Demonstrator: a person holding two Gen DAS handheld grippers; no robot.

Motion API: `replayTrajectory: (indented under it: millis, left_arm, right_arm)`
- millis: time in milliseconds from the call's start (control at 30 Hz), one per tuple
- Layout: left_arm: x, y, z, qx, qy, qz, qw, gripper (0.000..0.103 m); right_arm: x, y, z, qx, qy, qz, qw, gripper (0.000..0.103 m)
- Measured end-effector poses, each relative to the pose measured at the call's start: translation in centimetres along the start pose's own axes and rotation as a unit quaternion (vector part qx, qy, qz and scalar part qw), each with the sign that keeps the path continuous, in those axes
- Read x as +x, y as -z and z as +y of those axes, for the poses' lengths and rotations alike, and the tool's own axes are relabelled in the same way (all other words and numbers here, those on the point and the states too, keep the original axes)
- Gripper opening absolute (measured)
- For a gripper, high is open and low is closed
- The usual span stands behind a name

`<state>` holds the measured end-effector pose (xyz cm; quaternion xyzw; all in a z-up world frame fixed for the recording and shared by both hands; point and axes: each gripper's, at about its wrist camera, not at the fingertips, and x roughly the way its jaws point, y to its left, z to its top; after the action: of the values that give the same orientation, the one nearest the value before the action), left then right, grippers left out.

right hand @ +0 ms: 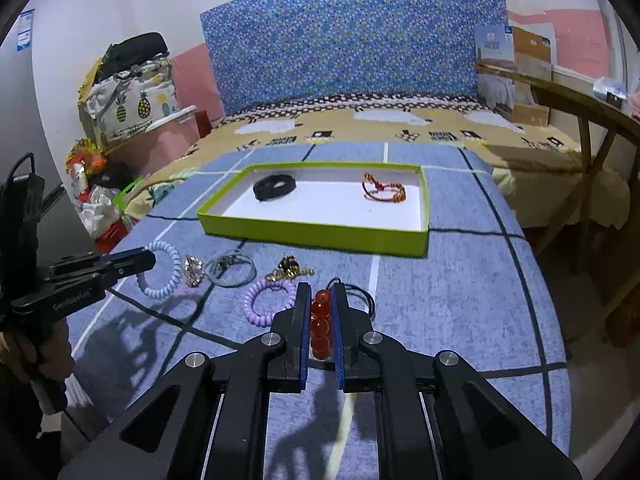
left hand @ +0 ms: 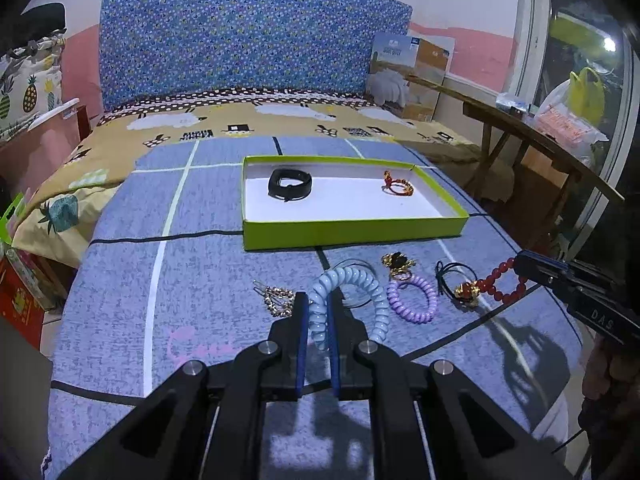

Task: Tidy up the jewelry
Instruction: 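Grasp the light-blue coil bracelet with the left tool while the right tool grasps the red bead strand, then lower both held items into the green box and open both tools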

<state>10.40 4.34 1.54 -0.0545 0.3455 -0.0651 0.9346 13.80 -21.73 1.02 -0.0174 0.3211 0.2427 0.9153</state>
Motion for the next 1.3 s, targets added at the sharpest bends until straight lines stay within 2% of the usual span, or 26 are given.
replayTrajectory:
  millis: [400, 633, 1300]
  left_arm:
    - [-1.2, -0.6, -0.4, 0.002, 0.009, -0.014, 0.9999, 0.009]
    - [-1.1, -1.4, -0.8, 0.009, 0.009, -0.020, 0.9997, 0.009]
    - [4.3, -7.3, 0.1, 0.038, -0.019, -0.023, 0.9988, 0.009]
  right_arm:
    - [-1.9, -2.1, 0.7, -0.017, -0.004, -0.034, 0.999, 0.009]
    - [-1.5, -3.3, 0.5, -0.021, -0.006, -0.041, 0.999, 0.009]
    - [3.4, -8.9, -3.2, -0.018, 0.013, -0.042, 0.999, 0.010]
